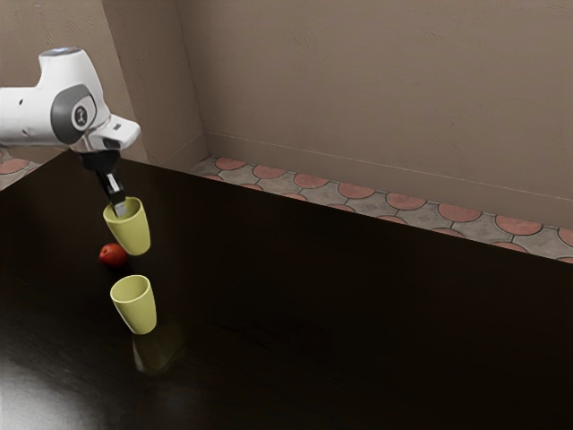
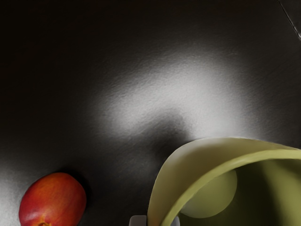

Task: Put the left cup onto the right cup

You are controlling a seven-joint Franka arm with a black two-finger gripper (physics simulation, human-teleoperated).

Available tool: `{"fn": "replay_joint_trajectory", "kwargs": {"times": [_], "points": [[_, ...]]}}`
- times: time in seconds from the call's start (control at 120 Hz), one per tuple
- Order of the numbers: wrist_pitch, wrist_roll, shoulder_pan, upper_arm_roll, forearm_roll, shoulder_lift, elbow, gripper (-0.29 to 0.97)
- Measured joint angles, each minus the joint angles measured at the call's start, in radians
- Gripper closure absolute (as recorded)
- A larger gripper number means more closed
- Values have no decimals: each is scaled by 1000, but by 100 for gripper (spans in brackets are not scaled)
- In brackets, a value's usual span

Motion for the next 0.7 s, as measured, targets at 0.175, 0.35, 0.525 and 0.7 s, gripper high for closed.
{"fn": "replay_joint_trajectory", "kwargs": {"times": [0.175, 0.35, 0.525, 0.7], "points": [[-26, 0, -14, 0, 0, -31, -14, 79], [-36, 0, -41, -1, 0, -39, -27, 79], [-37, 0, -57, -4, 1, -94, -83, 79], [-36, -1, -84, -5, 3, -116, -120, 79]]}}
